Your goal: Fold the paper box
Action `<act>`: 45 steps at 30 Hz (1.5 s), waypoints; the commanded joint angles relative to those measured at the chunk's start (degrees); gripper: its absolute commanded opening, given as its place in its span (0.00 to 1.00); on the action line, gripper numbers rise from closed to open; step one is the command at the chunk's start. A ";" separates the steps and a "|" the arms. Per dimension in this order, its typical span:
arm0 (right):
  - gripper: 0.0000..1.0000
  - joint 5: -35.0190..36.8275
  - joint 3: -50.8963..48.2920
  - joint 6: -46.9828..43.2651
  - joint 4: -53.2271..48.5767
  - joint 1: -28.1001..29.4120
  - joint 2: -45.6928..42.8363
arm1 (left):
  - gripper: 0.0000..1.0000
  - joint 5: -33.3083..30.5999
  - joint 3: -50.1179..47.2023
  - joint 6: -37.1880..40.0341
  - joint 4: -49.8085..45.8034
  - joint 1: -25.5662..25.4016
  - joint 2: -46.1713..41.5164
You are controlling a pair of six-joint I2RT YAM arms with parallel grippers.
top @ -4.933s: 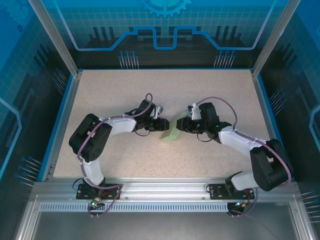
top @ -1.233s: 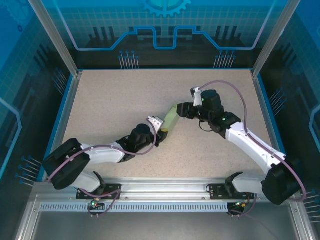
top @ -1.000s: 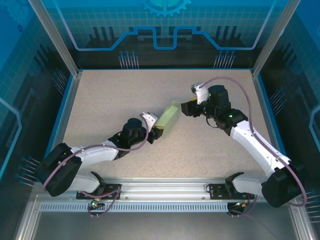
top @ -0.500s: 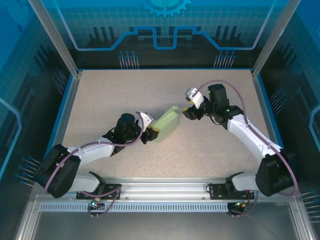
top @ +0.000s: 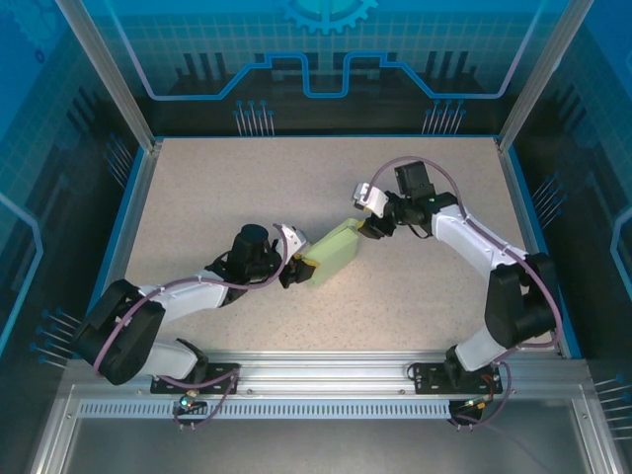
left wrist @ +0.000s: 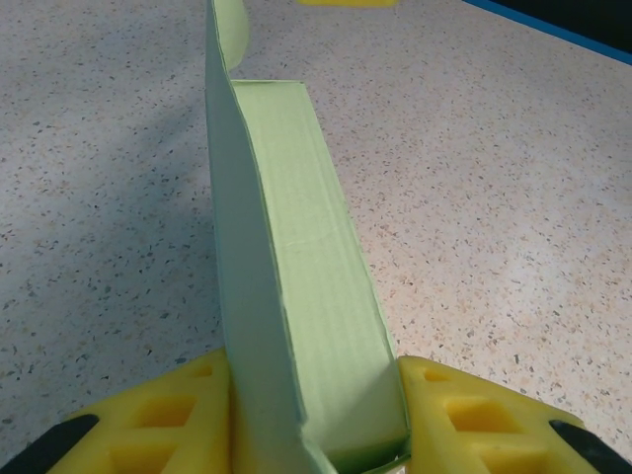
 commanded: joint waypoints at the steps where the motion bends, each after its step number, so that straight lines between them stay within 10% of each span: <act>1: 0.51 -1.24 3.21 -3.94 -3.82 -0.14 2.22 | 0.27 2.64 1.42 1.76 2.40 0.44 0.58; 31: 0.06 -2.42 10.11 -3.26 -11.65 2.27 7.24 | 0.27 1.12 1.27 1.68 2.34 0.47 0.32; 45: 0.02 20.77 9.22 31.27 -12.98 10.79 4.10 | 0.28 -2.01 1.73 -0.26 6.01 0.12 3.97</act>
